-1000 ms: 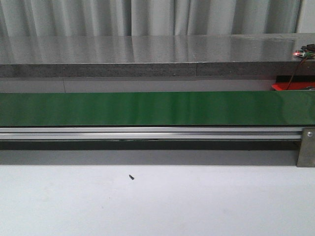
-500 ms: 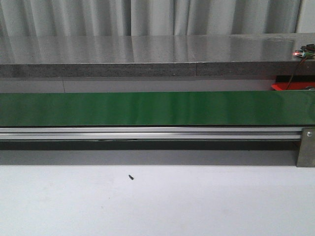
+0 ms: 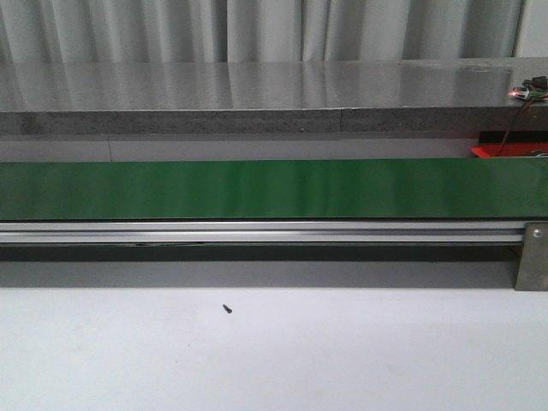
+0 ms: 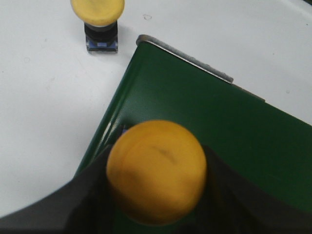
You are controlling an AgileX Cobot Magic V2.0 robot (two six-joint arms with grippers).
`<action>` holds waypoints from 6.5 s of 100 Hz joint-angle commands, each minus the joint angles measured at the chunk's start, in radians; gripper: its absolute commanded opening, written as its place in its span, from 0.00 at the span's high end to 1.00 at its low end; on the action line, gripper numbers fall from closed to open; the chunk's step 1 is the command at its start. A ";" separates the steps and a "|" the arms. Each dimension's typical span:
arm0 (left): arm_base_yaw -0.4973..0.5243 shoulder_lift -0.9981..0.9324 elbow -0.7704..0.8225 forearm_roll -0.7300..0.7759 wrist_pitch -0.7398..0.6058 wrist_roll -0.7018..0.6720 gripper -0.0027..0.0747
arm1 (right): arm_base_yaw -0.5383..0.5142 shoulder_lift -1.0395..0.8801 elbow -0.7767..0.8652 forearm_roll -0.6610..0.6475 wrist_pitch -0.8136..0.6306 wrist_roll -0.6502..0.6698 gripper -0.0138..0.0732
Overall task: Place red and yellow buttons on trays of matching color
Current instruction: 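Set the yellow button on the belt and open the left gripper, then lower the left gripper onto the second yellow button and grasp it, then place the second yellow button on the belt and open the left gripper, then lower the right gripper onto the first yellow button on the belt and grasp it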
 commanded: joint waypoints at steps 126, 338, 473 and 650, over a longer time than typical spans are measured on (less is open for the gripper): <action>0.115 0.032 -0.112 -0.216 -0.160 -0.092 0.19 | 0.001 -0.007 -0.023 0.030 -0.061 -0.008 0.91; 0.103 0.084 -0.421 -0.151 0.110 0.067 0.72 | 0.001 -0.007 -0.023 0.030 -0.060 -0.008 0.91; 0.031 0.020 -0.153 -0.143 0.080 0.174 0.22 | 0.001 -0.007 -0.023 0.030 -0.058 -0.008 0.91; -0.194 -1.088 0.515 -0.098 0.141 0.307 0.99 | 0.242 0.646 -0.622 0.029 0.374 -0.008 0.88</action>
